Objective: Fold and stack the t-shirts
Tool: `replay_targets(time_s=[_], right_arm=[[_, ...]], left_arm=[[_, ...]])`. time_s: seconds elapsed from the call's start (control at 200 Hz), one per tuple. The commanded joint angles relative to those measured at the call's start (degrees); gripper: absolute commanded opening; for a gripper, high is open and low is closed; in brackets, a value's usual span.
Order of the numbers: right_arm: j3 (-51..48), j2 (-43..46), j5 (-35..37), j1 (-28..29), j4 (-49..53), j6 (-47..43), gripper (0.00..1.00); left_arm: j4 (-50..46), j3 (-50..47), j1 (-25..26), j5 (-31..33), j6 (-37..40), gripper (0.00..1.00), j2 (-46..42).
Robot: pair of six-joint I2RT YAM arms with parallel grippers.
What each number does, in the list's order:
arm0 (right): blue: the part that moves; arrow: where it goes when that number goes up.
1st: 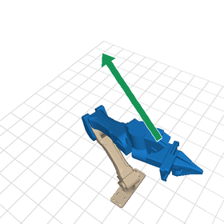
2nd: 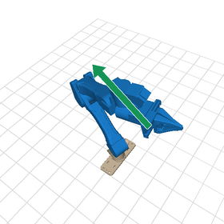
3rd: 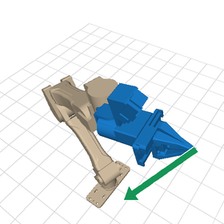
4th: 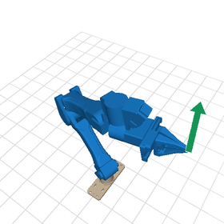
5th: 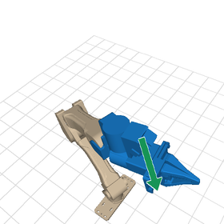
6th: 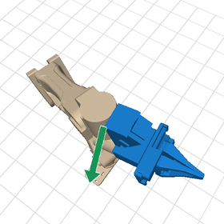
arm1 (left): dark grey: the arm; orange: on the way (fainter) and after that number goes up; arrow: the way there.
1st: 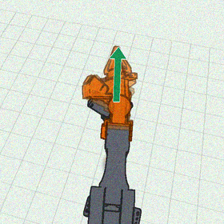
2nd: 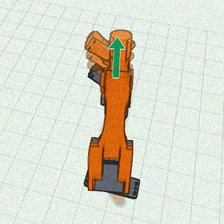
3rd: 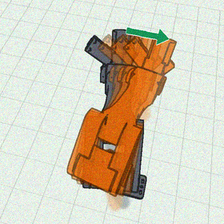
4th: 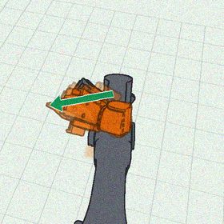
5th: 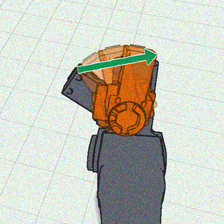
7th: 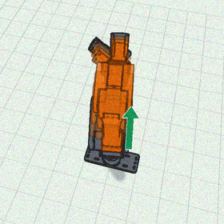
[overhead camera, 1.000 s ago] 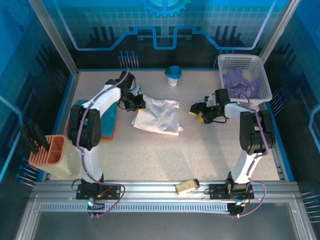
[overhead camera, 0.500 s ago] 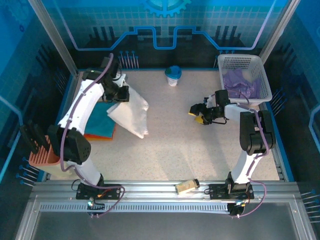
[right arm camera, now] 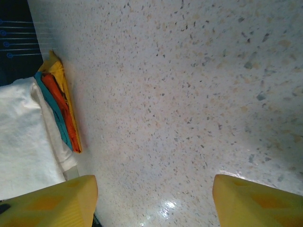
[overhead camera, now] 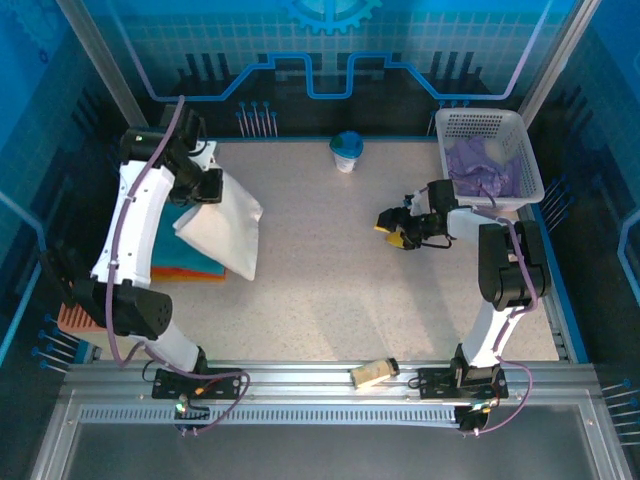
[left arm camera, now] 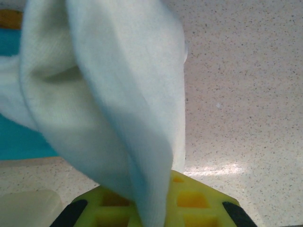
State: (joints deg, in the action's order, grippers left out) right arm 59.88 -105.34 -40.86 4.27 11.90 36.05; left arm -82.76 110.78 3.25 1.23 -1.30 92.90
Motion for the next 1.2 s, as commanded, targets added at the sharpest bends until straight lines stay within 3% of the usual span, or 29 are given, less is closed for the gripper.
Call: replay_targets(time_s=[0.0,0.7,1.196], right_arm=[[0.70,-0.76,-1.28,1.08,-0.16,0.42,0.66],[1.92,-1.39,-1.18,2.32,2.29,-0.63,0.65],[2.16,-3.45,-1.28,2.78,2.73,-1.58,0.65]], left_arm=[[-1.93,1.98,-0.41,2.94,2.29,0.00,-3.22],[4.49,-1.62,-2.01,14.41,7.68,0.00,-1.54],[14.69,-11.37,-8.55,17.39,9.12,0.00,0.48]])
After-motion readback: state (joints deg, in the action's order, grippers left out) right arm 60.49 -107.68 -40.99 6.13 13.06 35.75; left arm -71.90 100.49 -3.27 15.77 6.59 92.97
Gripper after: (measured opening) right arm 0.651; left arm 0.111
